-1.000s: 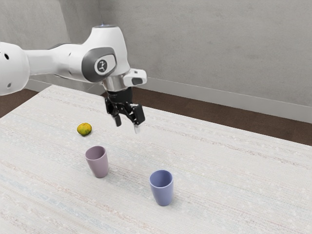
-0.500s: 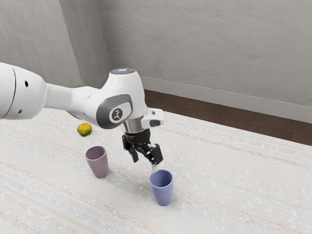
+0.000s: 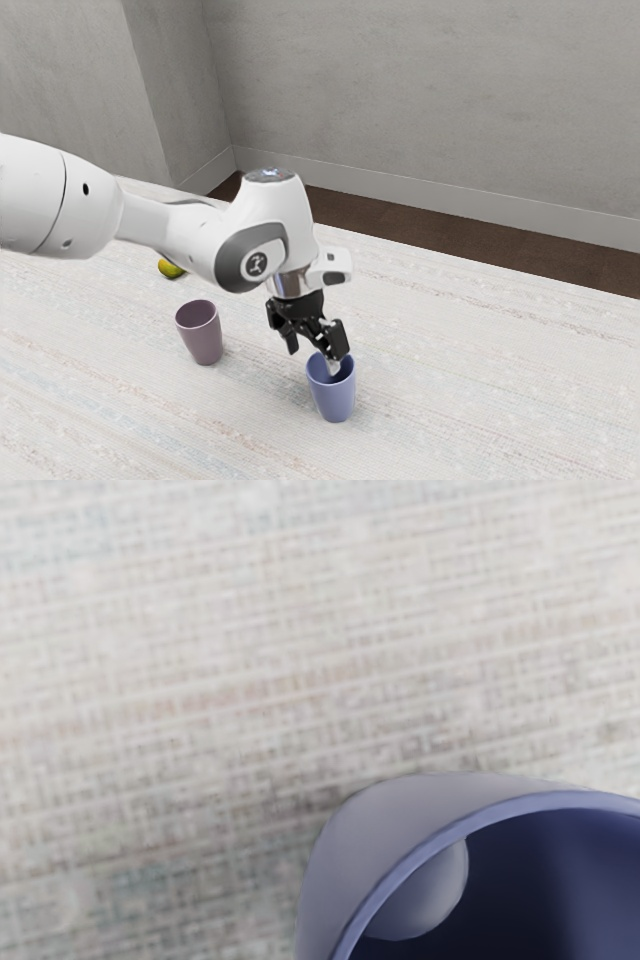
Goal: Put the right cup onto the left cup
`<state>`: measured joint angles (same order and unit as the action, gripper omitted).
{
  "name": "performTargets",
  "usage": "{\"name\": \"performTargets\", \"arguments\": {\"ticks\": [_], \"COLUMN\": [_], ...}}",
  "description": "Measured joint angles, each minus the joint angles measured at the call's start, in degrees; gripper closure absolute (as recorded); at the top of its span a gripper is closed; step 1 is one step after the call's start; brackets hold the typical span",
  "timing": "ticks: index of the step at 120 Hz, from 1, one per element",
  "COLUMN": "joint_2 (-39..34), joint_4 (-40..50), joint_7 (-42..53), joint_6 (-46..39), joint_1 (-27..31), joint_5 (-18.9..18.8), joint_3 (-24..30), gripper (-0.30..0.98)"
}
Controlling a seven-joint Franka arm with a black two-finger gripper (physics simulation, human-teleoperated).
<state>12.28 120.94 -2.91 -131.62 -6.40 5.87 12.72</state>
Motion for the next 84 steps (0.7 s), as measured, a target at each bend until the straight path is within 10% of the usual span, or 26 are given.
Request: {"name": "performTargets", "arguments": {"ticks": [37,84], "joint_2": [2.57,1.23], "joint_4": [-0.40,-0.36], "joint_7": [-0.62,-1.19], "joint_6": [-1.64,-2.02], "joint_1": [-0.05,-1.04], "joint_5": [-1.77,-2.23], "joint_3": [-0.01,-0.03], "gripper": [0.60,0.76]}}
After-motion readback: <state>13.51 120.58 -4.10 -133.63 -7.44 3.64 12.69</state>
